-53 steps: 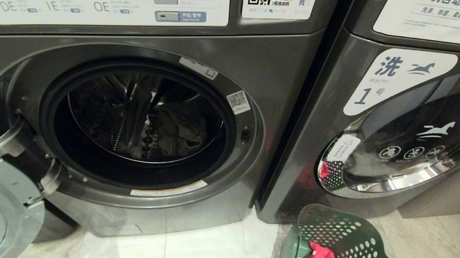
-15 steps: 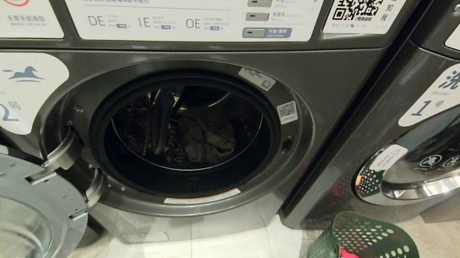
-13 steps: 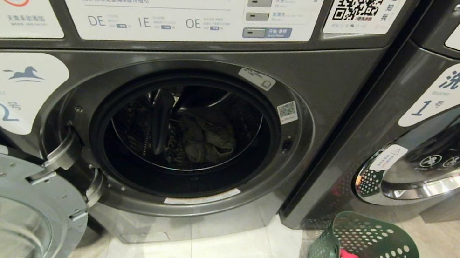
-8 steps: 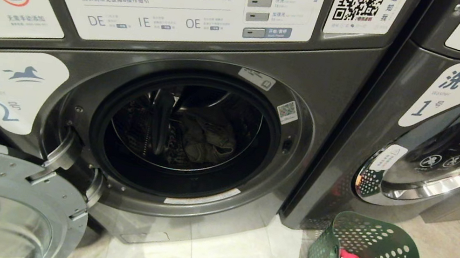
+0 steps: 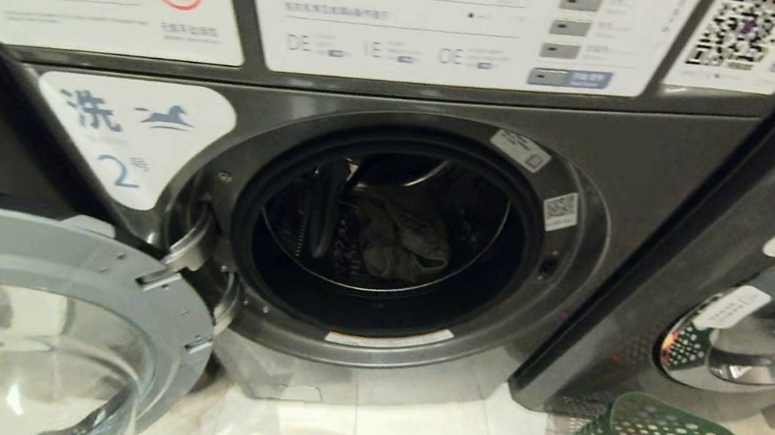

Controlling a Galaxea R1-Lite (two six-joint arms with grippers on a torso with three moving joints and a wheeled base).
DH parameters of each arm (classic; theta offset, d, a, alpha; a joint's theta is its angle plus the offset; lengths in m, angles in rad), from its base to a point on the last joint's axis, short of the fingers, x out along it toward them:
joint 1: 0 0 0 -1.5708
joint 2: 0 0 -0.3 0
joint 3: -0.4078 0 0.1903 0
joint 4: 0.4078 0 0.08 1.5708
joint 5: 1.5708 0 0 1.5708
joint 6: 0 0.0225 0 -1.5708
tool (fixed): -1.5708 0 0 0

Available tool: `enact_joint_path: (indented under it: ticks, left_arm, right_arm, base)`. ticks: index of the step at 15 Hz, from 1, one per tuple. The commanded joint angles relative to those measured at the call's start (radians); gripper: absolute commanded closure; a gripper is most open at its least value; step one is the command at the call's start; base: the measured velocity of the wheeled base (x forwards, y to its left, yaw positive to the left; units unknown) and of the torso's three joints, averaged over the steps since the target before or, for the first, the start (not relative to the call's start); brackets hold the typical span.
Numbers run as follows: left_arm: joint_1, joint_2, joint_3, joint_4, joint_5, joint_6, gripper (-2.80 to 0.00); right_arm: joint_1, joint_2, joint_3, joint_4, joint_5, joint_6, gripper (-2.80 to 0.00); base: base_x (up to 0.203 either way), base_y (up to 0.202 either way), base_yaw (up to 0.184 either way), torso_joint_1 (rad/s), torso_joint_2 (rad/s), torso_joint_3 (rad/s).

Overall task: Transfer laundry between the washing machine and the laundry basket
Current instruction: Pick a cloth and place it into the basket

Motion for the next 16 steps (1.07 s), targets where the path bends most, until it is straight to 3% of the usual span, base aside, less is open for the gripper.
enact_joint_path:
  ticks: [1,10,16]
  left_arm:
    - [0.000,0.000,0.000,-0.001,0.000,0.000,0.00]
    - [0.000,0.000,0.001,-0.001,0.000,0.000,0.00]
    - [0.000,0.000,0.000,-0.001,0.000,0.000,0.00]
  right_arm:
    - [0.000,0.002,0.000,0.002,0.000,-0.001,0.00]
    - [0.000,0.002,0.000,0.001,0.000,-0.001,0.00]
    - [0.000,0.002,0.000,0.002,0.000,-0.001,0.00]
  base:
    - [-0.005,-0.009,0.160,0.004,0.00,0.005]
    - [0.000,-0.001,0.028,0.001,0.00,0.000]
    - [-0.001,-0.008,0.165,0.002,0.00,0.004]
